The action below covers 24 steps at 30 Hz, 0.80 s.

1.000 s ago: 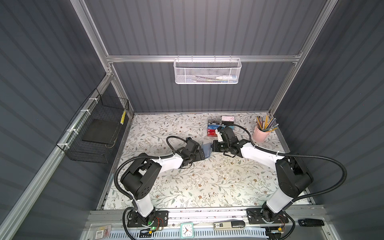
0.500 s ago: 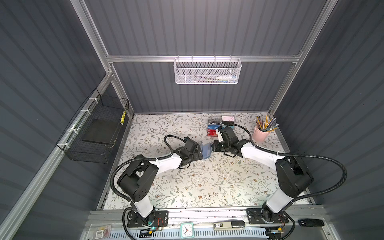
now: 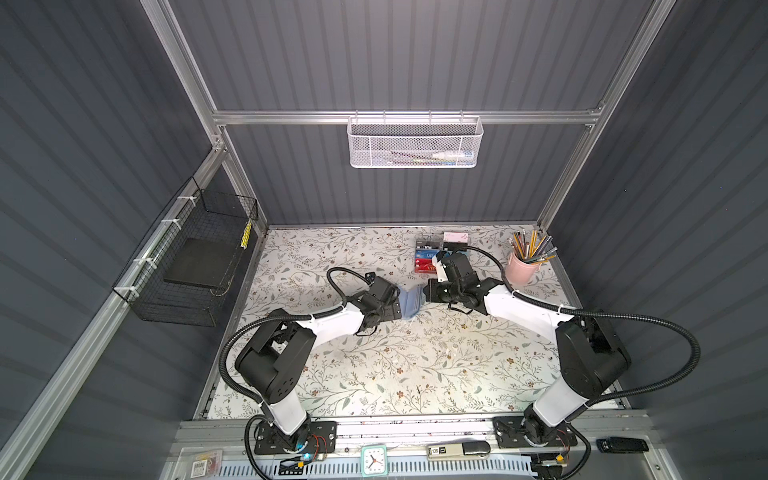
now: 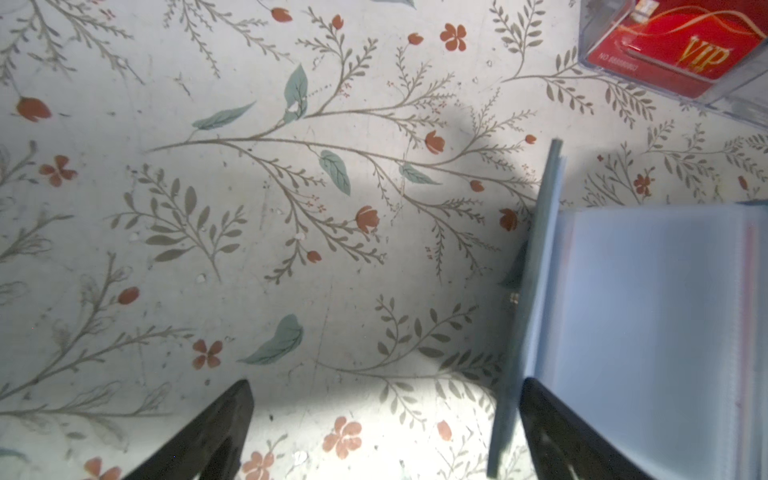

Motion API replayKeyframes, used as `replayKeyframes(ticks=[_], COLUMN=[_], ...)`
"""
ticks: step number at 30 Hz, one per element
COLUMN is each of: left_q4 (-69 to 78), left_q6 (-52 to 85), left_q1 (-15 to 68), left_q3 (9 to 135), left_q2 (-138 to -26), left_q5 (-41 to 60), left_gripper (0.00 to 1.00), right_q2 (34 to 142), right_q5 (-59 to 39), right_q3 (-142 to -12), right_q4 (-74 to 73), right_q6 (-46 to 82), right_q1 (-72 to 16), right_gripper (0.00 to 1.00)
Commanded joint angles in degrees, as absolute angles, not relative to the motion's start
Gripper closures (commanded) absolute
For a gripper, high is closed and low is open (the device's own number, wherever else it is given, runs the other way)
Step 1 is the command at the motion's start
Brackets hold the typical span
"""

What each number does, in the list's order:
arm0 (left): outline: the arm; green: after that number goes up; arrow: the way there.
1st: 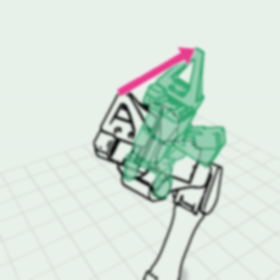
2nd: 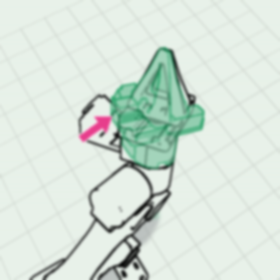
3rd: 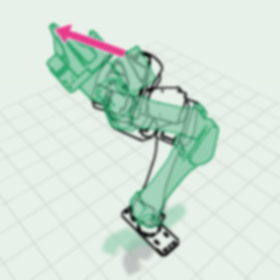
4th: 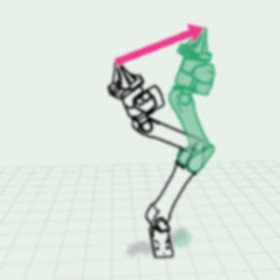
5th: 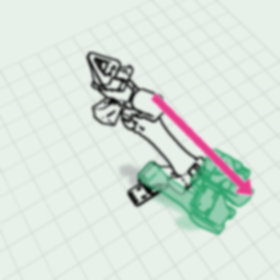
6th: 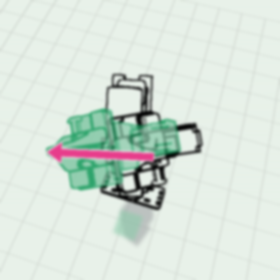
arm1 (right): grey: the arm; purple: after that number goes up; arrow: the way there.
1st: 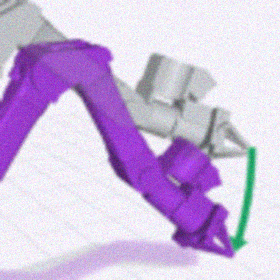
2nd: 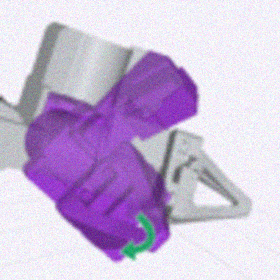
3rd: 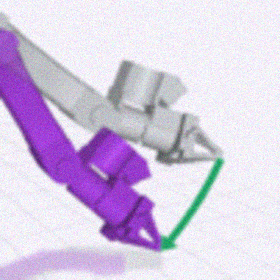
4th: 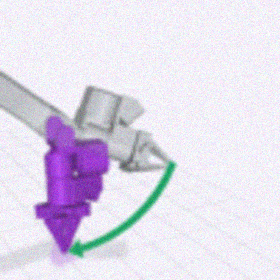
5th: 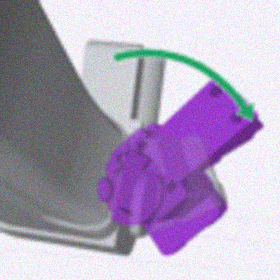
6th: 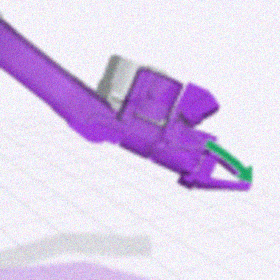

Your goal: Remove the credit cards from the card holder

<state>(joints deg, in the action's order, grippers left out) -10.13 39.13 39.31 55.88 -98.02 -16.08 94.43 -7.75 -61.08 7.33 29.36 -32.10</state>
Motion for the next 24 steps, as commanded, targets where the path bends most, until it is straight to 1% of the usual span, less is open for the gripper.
replayKeyframes(ticks=[1,9,17,18,19,21,24], left_q4=[-13.6,-16.9,-16.8,-16.7,-16.7,-16.6,-16.7], left_q6=[37.0,35.3,35.3,35.4,35.5,35.6,35.6], left_q1=[38.7,38.7,38.7,38.7,38.7,38.7,38.7], left_q3=[58.7,64.5,64.0,63.7,63.4,62.9,61.9], left_q2=[-100.4,-104.5,-106.4,-106.5,-106.4,-106.3,-105.7], left_q5=[-18.6,-19.5,-18.7,-18.5,-18.4,-18.4,-18.5], left_gripper=[0.0,0.0,0.0,0.0,0.0,0.0,0.0], right_q2=[93.7,95.9,97.5,97.8,98.2,98.9,99.8], right_q5=[-8.6,-7.4,-6.5,-6.7,-7.1,-7.4,-7.6], right_q3=[-60.9,-61.9,-62.8,-62.9,-63.1,-63.6,-64.1], right_q4=[7.9,9.8,11.1,11.2,11.2,11.7,12.3], right_q6=[28.5,28.3,28.1,28.2,28.2,28.1,28.0], right_q1=[-31.5,-30.5,-29.7,-29.7,-29.7,-29.7,-29.8], right_gripper=[1.0,1.0,1.0,0.96,0.9,0.87,0.8])
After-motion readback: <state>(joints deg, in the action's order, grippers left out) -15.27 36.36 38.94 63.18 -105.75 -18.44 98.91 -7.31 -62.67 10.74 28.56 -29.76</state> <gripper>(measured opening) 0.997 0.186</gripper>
